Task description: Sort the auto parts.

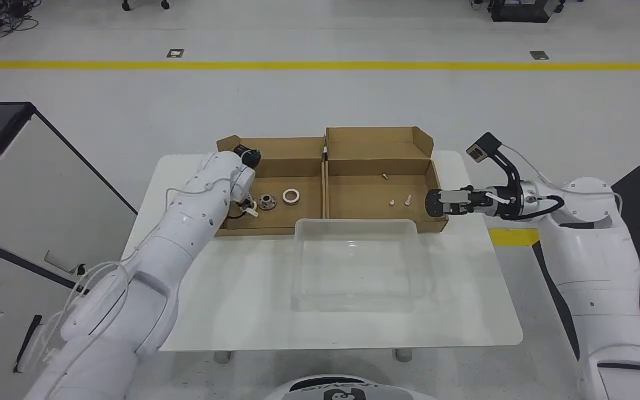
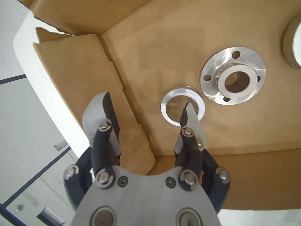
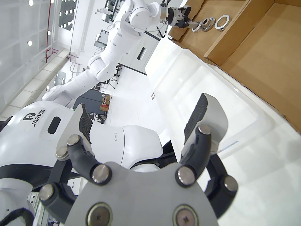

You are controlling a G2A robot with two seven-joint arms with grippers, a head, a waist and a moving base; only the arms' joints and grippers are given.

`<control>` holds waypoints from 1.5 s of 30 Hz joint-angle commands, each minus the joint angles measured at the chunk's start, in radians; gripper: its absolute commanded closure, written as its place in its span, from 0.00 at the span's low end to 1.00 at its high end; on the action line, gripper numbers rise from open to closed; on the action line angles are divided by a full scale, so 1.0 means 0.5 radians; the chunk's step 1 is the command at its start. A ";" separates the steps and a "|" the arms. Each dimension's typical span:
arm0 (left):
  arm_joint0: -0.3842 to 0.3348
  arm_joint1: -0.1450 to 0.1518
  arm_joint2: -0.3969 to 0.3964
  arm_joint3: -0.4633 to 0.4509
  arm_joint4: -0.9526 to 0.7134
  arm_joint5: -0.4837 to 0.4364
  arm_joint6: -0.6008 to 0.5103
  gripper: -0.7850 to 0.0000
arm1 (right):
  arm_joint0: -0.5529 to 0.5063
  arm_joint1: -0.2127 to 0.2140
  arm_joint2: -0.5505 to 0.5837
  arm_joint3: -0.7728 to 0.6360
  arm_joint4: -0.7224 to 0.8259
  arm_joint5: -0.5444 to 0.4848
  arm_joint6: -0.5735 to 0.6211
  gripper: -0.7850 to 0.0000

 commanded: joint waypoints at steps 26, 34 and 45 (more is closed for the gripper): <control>0.742 0.318 -1.091 -1.777 -1.395 -0.879 -0.399 0.00 | 0.000 0.000 0.000 0.000 0.001 0.000 0.000 0.00; 0.867 0.433 -1.207 -2.023 -1.957 -0.867 -0.464 0.00 | 0.000 0.000 0.000 0.000 0.001 0.000 0.000 0.00; 0.881 0.483 -1.207 -2.044 -2.082 -0.864 -0.467 0.00 | 0.000 0.000 0.000 0.000 0.000 0.000 0.000 0.00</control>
